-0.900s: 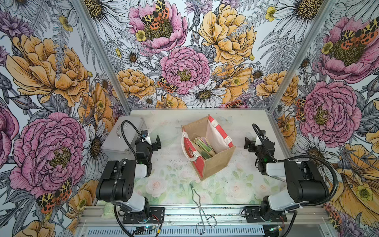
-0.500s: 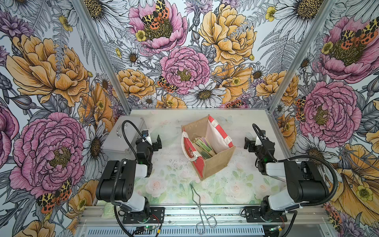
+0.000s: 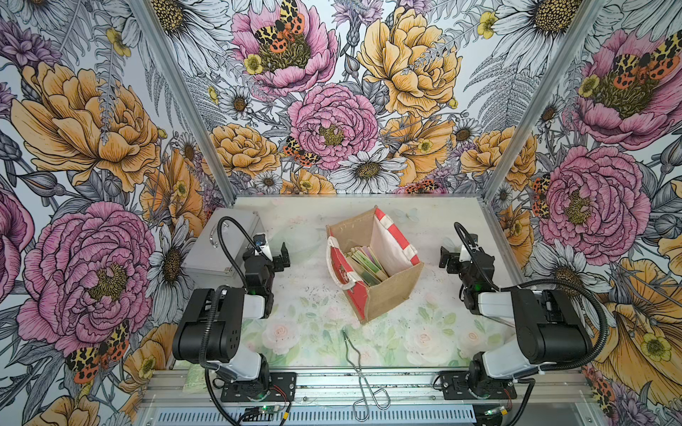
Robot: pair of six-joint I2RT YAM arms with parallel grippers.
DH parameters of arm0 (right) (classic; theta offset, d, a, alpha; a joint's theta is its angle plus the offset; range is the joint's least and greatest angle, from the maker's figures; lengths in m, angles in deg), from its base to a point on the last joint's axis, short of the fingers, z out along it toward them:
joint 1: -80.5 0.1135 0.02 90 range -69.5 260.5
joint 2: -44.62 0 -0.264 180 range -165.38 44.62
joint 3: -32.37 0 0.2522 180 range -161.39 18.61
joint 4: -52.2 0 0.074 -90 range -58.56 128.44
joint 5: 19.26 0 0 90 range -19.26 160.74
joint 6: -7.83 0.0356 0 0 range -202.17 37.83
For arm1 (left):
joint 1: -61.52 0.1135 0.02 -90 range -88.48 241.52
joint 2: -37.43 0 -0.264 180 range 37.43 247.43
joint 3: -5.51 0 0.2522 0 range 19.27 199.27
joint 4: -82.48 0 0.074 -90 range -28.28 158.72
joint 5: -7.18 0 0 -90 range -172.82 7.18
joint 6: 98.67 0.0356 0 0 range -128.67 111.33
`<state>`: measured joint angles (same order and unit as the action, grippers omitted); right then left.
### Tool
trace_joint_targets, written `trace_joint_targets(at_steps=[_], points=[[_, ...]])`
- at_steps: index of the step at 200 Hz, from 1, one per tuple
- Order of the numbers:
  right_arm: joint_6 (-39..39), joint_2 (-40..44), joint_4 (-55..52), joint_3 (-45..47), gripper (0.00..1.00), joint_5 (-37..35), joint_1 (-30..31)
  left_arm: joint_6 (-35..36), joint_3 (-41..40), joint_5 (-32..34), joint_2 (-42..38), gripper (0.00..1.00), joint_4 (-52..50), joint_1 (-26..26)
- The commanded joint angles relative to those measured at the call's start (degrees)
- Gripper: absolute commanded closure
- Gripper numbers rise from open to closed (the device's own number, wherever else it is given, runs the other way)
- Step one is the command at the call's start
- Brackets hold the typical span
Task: Take out the folding fans from the tote bags
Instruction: Move the canvas bag to the center of the board.
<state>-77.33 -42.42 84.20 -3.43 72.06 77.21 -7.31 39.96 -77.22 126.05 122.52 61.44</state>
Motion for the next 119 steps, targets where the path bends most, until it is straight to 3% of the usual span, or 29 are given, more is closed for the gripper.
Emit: trace_joint_targets(at_steps=[1,67,86,119], points=[[-0.6,-0.6,1.6,-1.3,0.0,0.4,0.3,-0.6,0.9,1.2,0.4,0.02,0.2,0.0],[0.7,2.0,-0.5,-1.5,0.04,-3.3,0.4,1.8,-0.4,2.2,-1.7,0.01,1.5,-2.0],[0.7,8.1,-7.9,-2.7,0.05,-3.5,0.4,1.8,-0.6,4.1,-5.3,0.01,-1.3,-2.5],[4.2,22.1,-28.4,-8.8,0.05,-3.1,0.4,0.2,4.3,5.6,-17.7,0.01,-17.6,-3.9]])
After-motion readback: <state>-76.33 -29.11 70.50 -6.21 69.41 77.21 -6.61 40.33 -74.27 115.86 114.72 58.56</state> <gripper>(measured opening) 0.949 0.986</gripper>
